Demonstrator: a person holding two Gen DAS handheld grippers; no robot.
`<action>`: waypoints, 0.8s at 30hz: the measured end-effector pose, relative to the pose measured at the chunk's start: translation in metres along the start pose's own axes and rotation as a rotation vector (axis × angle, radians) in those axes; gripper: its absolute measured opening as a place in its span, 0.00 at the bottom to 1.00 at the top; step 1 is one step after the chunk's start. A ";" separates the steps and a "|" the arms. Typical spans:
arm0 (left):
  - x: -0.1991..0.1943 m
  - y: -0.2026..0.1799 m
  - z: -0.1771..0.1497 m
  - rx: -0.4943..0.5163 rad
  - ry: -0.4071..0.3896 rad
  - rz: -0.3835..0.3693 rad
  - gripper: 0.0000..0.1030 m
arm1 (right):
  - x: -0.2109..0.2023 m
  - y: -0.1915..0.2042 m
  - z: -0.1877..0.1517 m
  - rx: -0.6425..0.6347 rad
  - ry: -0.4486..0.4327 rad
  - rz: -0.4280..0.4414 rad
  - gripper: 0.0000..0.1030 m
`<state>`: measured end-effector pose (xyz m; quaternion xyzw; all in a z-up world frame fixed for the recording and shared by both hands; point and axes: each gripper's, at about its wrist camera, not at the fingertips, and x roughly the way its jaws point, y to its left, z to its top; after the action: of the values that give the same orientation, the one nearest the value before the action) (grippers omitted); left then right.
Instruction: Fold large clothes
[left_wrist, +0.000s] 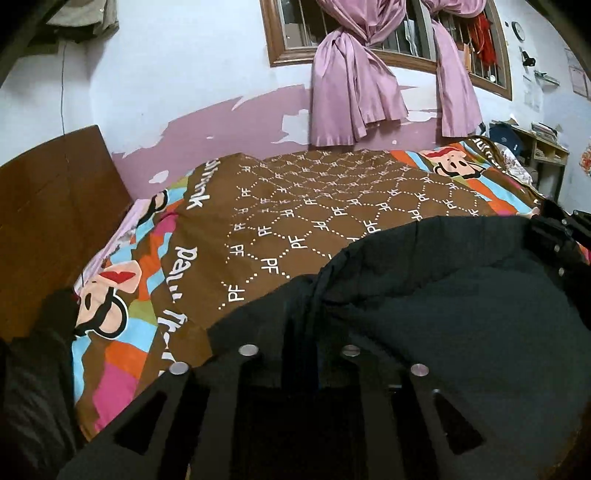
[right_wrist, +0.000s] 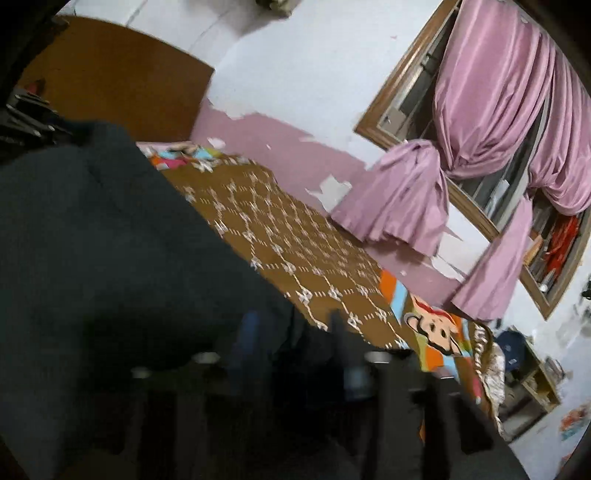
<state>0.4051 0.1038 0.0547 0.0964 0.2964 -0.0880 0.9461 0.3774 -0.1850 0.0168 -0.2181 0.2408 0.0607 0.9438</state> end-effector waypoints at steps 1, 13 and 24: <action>-0.004 -0.002 0.002 0.001 -0.019 0.006 0.31 | -0.008 -0.003 0.002 0.016 -0.020 0.001 0.68; -0.080 -0.026 -0.017 -0.118 -0.208 -0.200 0.98 | -0.044 -0.001 -0.021 0.300 0.078 0.280 0.99; 0.033 -0.029 0.023 -0.136 0.055 -0.095 0.99 | 0.078 -0.037 -0.026 0.388 0.336 0.132 0.99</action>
<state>0.4376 0.0668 0.0500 0.0199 0.3321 -0.1099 0.9366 0.4426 -0.2291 -0.0268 -0.0237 0.4147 0.0375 0.9089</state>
